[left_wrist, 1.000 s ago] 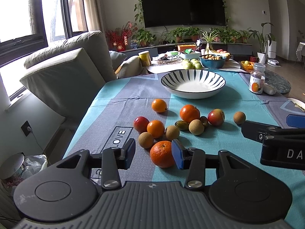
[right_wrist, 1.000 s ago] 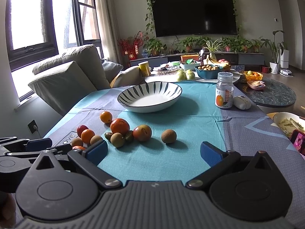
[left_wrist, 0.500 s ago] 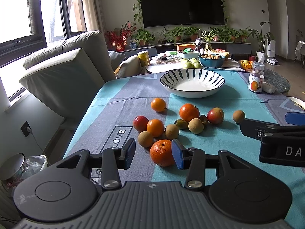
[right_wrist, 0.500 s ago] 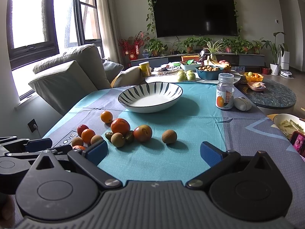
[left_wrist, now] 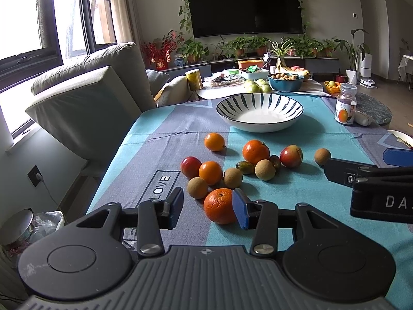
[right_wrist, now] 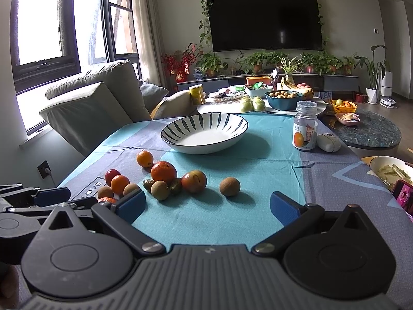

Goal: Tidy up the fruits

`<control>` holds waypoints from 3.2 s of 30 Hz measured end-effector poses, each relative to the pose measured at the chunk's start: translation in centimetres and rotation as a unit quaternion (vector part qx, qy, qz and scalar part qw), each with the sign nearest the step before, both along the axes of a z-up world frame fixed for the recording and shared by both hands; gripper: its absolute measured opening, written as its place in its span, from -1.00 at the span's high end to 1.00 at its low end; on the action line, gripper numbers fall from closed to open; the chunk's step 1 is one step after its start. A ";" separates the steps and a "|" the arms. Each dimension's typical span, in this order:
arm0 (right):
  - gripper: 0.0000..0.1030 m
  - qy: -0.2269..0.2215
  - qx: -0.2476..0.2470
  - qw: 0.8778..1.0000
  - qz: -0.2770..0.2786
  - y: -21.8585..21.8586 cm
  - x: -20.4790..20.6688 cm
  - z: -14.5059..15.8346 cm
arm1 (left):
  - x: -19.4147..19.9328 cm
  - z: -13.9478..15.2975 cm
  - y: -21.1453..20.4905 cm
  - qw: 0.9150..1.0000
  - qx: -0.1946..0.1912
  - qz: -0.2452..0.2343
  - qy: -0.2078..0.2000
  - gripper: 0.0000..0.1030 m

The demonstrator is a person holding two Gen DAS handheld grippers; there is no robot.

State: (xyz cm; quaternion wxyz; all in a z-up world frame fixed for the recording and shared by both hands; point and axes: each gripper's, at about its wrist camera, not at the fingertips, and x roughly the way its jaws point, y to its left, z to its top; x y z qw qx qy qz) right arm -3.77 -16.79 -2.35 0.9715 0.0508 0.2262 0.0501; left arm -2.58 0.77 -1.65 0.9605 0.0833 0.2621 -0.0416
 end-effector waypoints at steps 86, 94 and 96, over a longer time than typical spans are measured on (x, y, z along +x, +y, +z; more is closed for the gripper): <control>-0.51 0.044 0.037 0.998 0.021 -2.9 17.3 -0.1 | 20.6 -0.5 -4.8 0.987 -0.064 -0.137 0.052 0.28; -0.51 0.038 0.033 0.998 0.025 -2.7 17.4 -0.2 | 20.2 -0.1 -4.6 0.989 -0.061 -0.126 0.038 0.28; -0.52 0.035 0.035 0.999 0.023 -2.7 17.2 -0.1 | 20.1 0.1 -4.4 0.990 -0.061 -0.123 0.035 0.28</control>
